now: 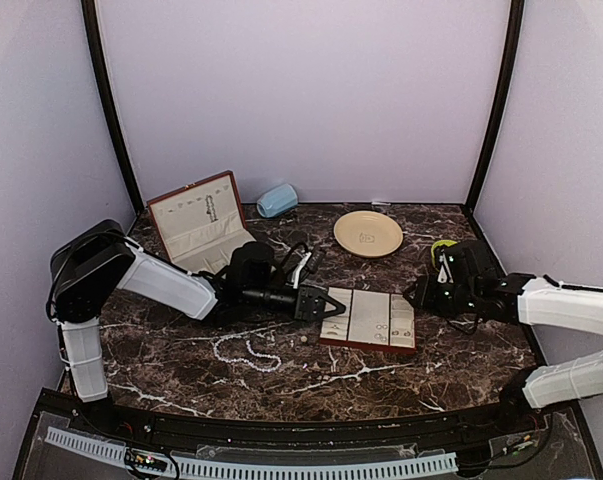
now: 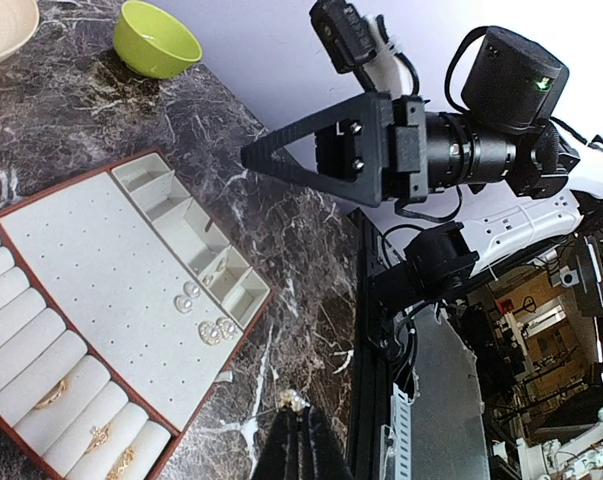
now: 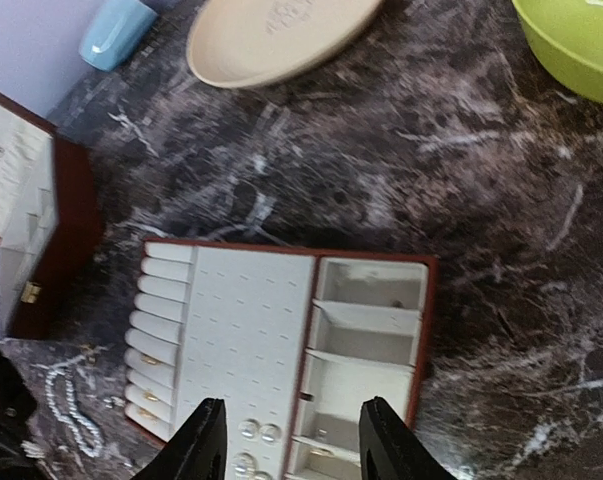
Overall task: Organize the mixed jewelry
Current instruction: Adjust the compartment layer at the center of the board.
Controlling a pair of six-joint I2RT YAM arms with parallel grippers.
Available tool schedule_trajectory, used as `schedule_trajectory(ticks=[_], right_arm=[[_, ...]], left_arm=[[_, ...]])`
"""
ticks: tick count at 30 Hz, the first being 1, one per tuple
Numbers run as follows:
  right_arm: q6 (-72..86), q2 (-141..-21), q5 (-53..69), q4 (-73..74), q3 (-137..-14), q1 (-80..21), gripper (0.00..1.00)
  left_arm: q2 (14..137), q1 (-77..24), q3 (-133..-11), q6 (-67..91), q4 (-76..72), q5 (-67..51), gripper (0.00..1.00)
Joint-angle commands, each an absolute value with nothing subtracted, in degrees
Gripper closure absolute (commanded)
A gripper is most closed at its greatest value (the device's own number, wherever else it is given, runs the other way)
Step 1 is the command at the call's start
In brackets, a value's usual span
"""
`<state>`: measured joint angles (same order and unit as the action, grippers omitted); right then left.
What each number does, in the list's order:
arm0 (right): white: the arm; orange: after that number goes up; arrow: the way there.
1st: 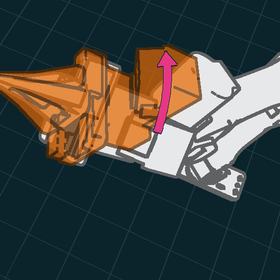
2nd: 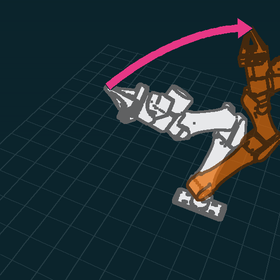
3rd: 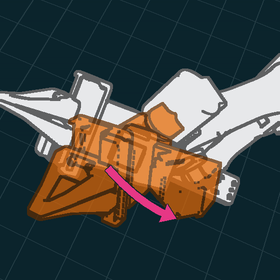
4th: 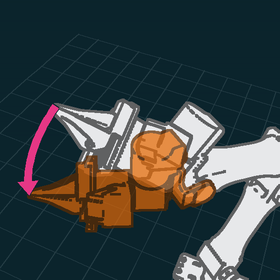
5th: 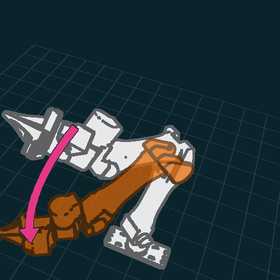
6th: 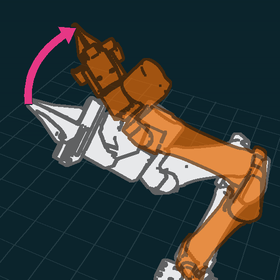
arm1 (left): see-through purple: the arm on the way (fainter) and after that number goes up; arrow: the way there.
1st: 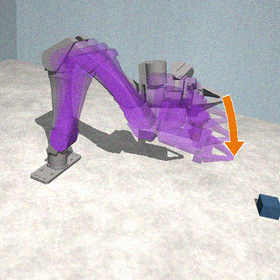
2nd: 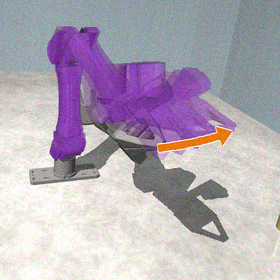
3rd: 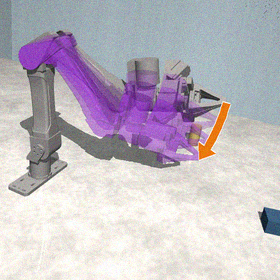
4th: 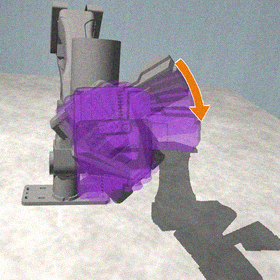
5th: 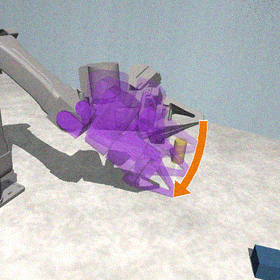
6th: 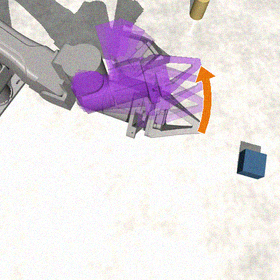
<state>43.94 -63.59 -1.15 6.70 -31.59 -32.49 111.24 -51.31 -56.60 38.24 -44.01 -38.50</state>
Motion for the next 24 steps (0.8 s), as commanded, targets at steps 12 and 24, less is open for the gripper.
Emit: schedule_trajectory(ticks=[12, 24], right_arm=[[37.0, -75.7, -8.7, 15.4, -35.9, -32.2, 0.66], [33.0, -81.6, -9.0, 15.1, -37.8, -33.8, 0.85]], left_arm=[[110.0, -51.3, -57.2, 39.4, -41.4, -37.3, 1.00], [108.3, -51.3, -56.4, 37.7, -39.3, -36.2, 1.00]])
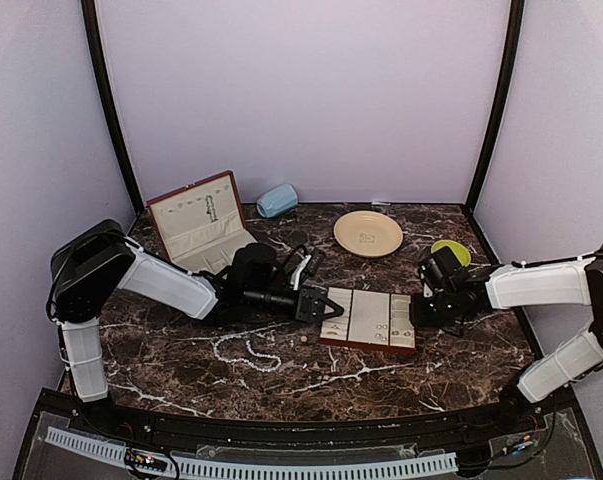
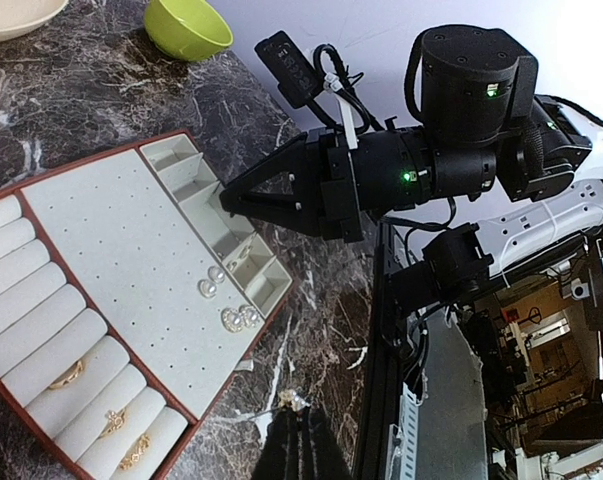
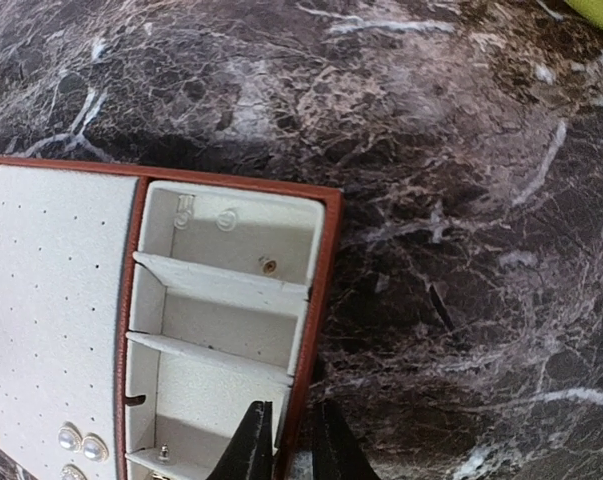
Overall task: Organize the mixed jewelry
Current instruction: Adjust the compartment layer at the center of the board.
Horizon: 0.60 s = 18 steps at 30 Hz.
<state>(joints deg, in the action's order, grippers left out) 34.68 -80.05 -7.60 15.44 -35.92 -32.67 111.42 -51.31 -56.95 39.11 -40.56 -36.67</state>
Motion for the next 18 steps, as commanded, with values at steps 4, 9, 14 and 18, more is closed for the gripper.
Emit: schedule_trajectory(ticks=[4, 9, 14, 18], right_arm=[[32.4, -84.0, -10.7, 15.5, -39.6, -35.6, 0.87], [32.3, -86.1, -11.8, 15.5, -41.1, -37.7, 0.89], [32.7, -86.5, -11.0, 14.7, -41.4, -38.4, 0.90], [33.5, -85.9, -11.3, 15.1, -41.4, -38.5, 0.85]], left_arm=[[108.2, -51.2, -56.5, 37.5, -39.1, -36.2, 1.00], [108.1, -51.3, -56.4, 37.2, -38.7, -36.1, 1.00], [108.0, -51.3, -56.3, 36.7, -38.4, -36.0, 1.00], [108.2, -51.3, -56.4, 36.3, -37.9, -35.6, 1.00]])
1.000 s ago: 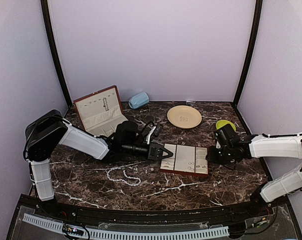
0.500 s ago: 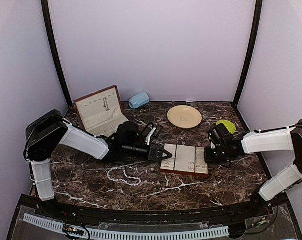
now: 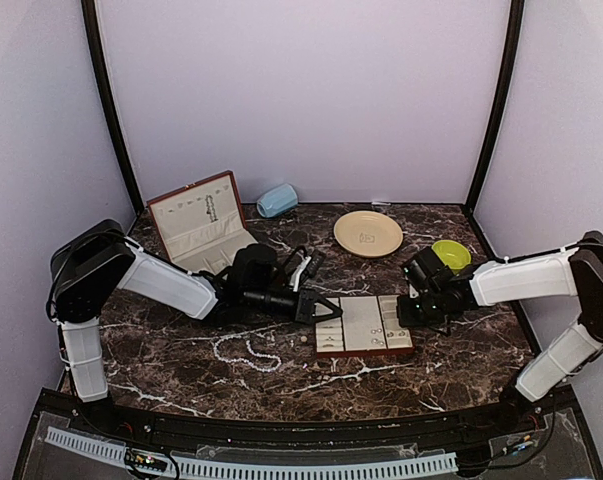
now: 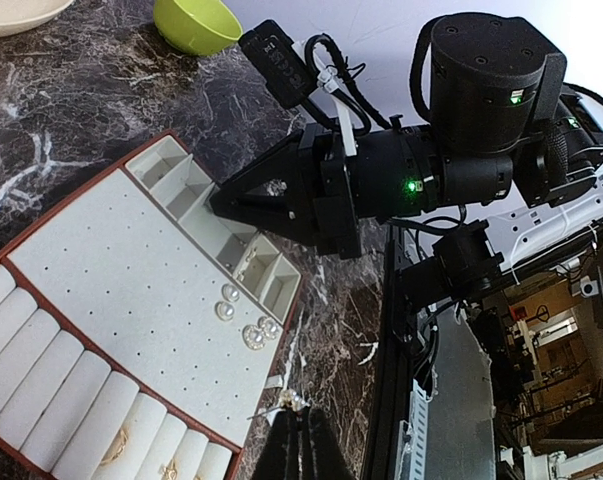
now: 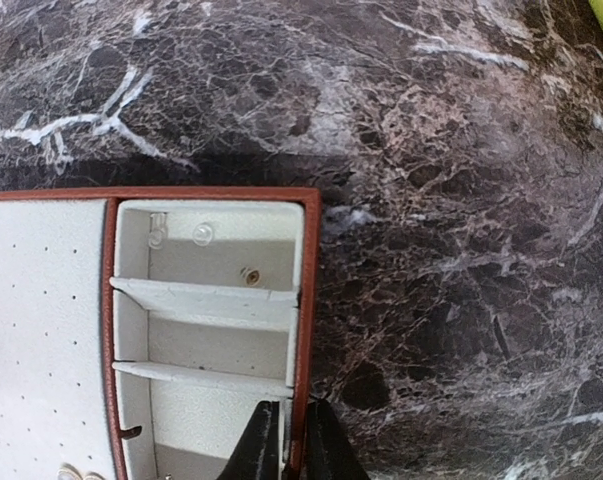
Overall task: Organize the mixed jewelry
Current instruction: Adjust the compartment layer at the center of the board.
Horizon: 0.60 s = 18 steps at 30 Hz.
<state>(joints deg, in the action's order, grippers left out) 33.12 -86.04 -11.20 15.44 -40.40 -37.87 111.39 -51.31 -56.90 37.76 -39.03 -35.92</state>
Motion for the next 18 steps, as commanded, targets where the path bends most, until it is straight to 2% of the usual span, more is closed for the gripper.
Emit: schedule_trajectory(ticks=[1, 2, 5, 10, 13, 18], right_arm=[[33.5, -85.5, -11.4, 15.2, -41.4, -38.5, 0.81], [33.6, -84.9, -11.7, 15.5, -41.5, -38.5, 0.74], [33.6, -81.6, -12.9, 16.6, -41.6, -38.4, 0.61], [31.8, -74.7, -10.9, 16.8, -40.9, -37.9, 0.49], [31.2, -71.5, -7.9, 16.0, -40.1, -37.8, 0.45], [31.9, -70.6, 3.9, 12.3, -38.6, -37.8, 0.46]], left_arm=[[108.4, -51.3, -56.5, 36.3, -37.7, -35.6, 1.00], [108.5, -51.3, -56.7, 36.3, -37.6, -35.6, 1.00], [108.9, -51.3, -57.0, 36.3, -37.1, -35.9, 1.00], [109.7, -51.3, -57.8, 36.2, -34.6, -35.6, 1.00], [110.7, -51.3, -59.1, 36.9, -33.7, -35.7, 1.00], [113.0, -51.4, -60.9, 38.3, -34.0, -37.6, 1.00]])
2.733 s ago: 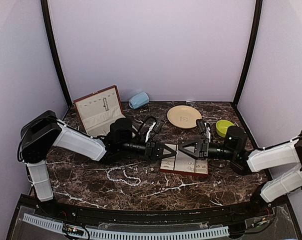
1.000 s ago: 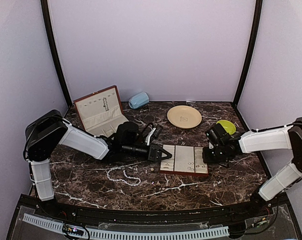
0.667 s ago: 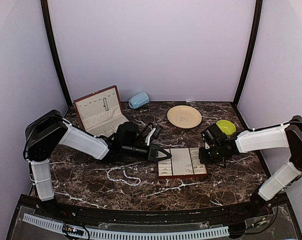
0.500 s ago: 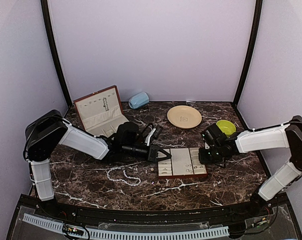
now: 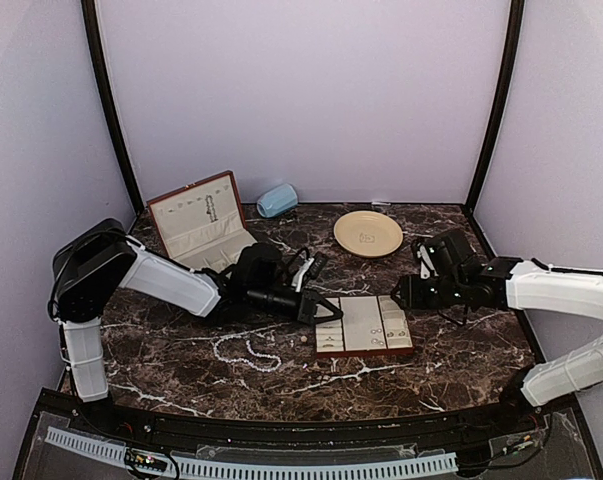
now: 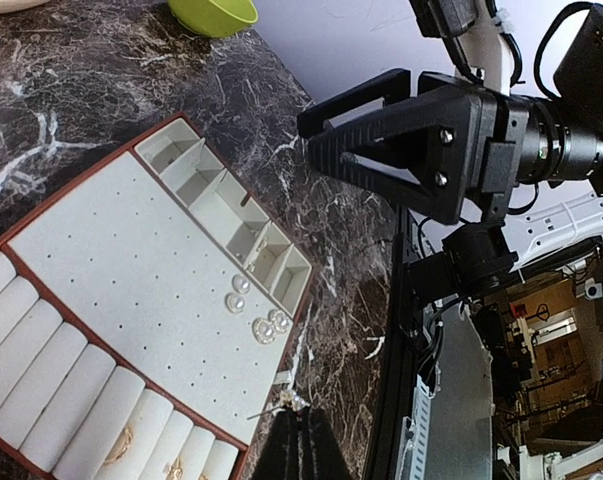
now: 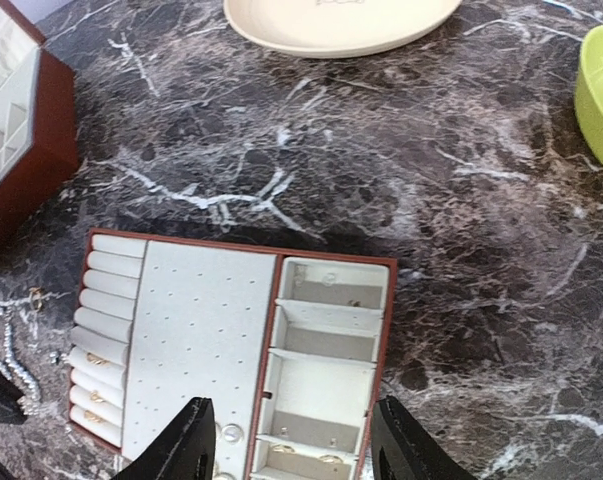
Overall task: Organize the mixed jewelry
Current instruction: Adjust the compartment layer at the center of the board.
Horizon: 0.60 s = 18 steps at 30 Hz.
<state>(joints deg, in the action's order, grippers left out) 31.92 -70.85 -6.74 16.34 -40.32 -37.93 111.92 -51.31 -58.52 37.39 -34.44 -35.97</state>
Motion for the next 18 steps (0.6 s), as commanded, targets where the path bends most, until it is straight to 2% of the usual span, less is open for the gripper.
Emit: schedule_trajectory(ticks=[1, 6, 9, 14, 18], right_arm=[[32.6, -70.6, 6.1, 10.7, -37.9, -37.8, 0.47], [33.9, -68.3, 17.0, -1.8, -33.1, -38.6, 0.46], [34.9, -66.2, 18.2, -6.5, -30.5, -38.9, 0.47], [37.5, -71.0, 17.8, -5.1, -31.6, -39.0, 0.58], [40.2, -72.7, 21.7, -13.6, -28.8, -39.9, 0.59]], left_arm=[[113.6, -51.5, -61.3, 38.8, -34.1, -38.1, 1.00], [115.2, -52.1, -63.3, 40.8, -34.5, -39.9, 1.00], [115.9, -52.2, -63.7, 42.4, -34.5, -41.1, 1.00], [117.8, -52.3, -65.6, 42.8, -30.9, -41.3, 1.00], [119.4, -53.1, -66.7, 44.1, -31.6, -42.6, 1.00]])
